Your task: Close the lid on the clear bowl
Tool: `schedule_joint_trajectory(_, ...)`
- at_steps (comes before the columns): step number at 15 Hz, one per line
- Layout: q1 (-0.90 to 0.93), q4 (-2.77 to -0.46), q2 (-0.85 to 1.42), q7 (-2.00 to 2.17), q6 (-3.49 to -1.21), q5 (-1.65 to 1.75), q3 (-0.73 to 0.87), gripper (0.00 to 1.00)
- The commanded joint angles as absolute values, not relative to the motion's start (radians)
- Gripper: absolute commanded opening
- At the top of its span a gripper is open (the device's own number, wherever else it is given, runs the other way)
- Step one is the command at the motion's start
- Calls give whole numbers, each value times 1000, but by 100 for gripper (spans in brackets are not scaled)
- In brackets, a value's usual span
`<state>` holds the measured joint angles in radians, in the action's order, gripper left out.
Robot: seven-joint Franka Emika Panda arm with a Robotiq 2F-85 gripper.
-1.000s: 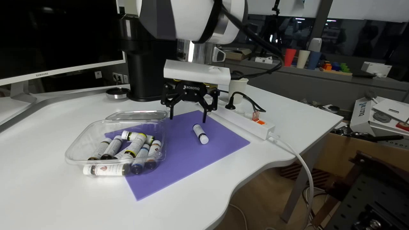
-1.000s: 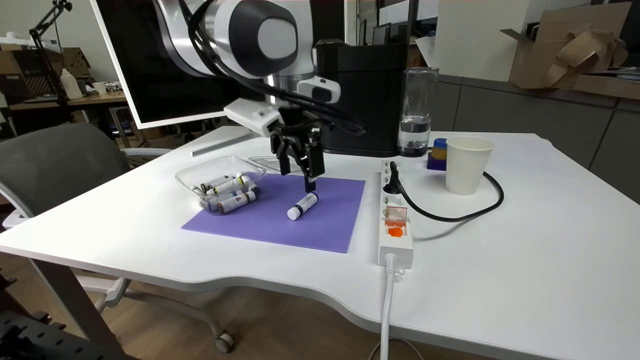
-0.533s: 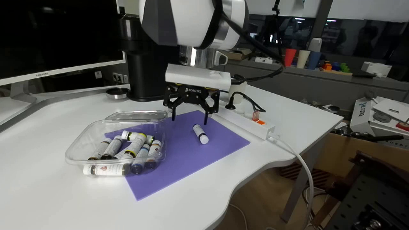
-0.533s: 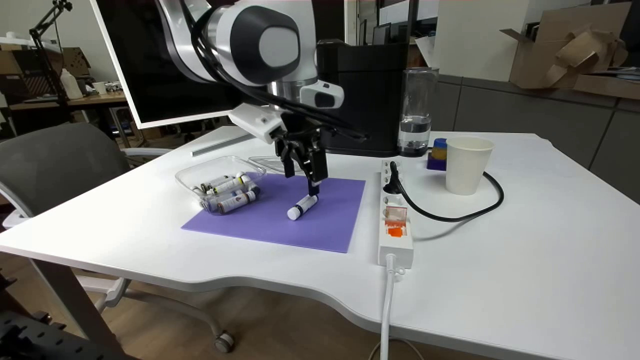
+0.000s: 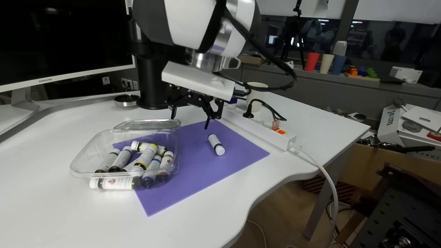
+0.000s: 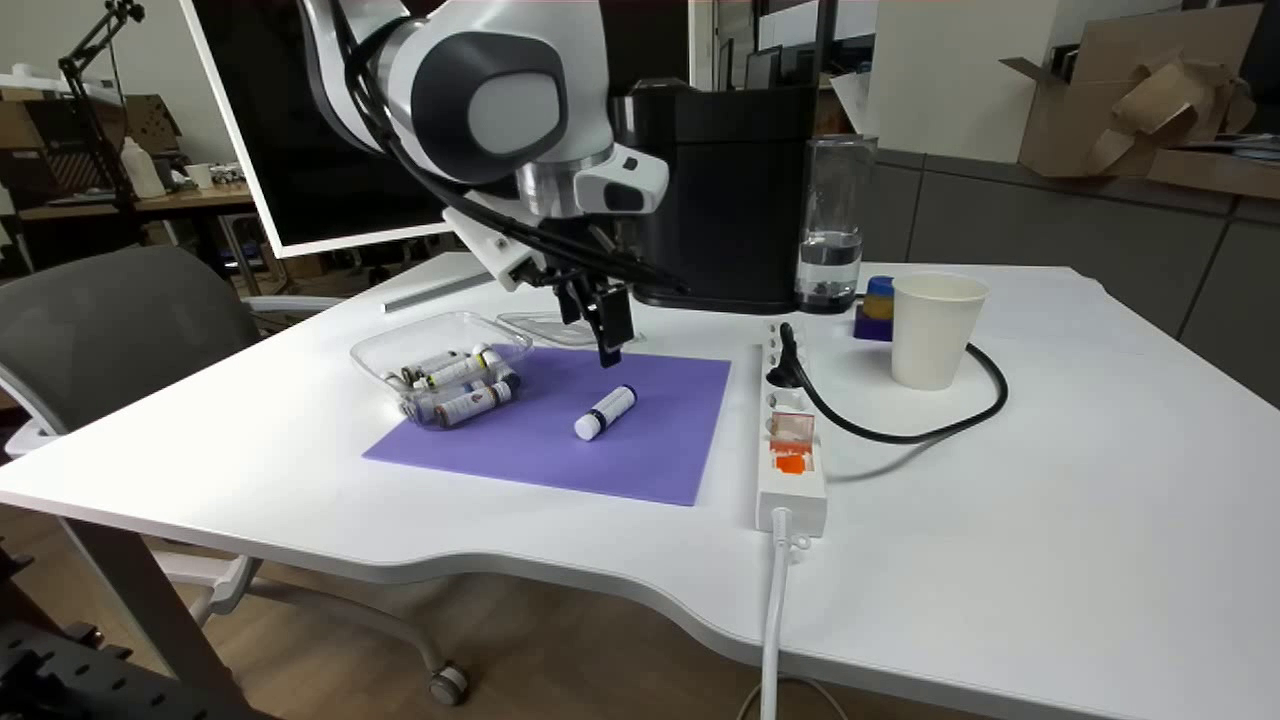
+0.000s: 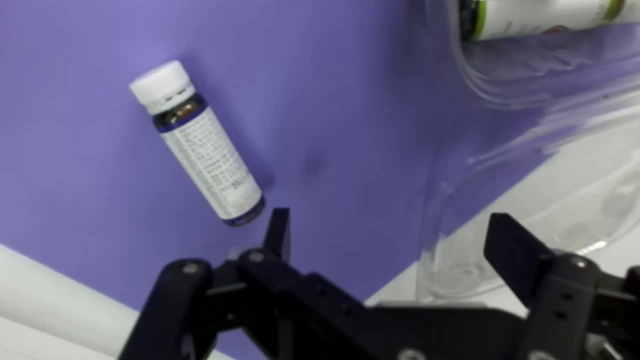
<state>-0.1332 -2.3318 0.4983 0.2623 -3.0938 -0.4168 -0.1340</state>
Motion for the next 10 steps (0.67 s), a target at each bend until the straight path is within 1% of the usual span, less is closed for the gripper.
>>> schedule_joint_trajectory(1,-225,-2383,429,229,-3159,-466,-250,100)
schedule_joint_trajectory(4,-257,-2372,443,246,-3146,-473,-282,100)
schedule_joint_trajectory(10,-281,-2358,493,257,-3111,-485,-286,100)
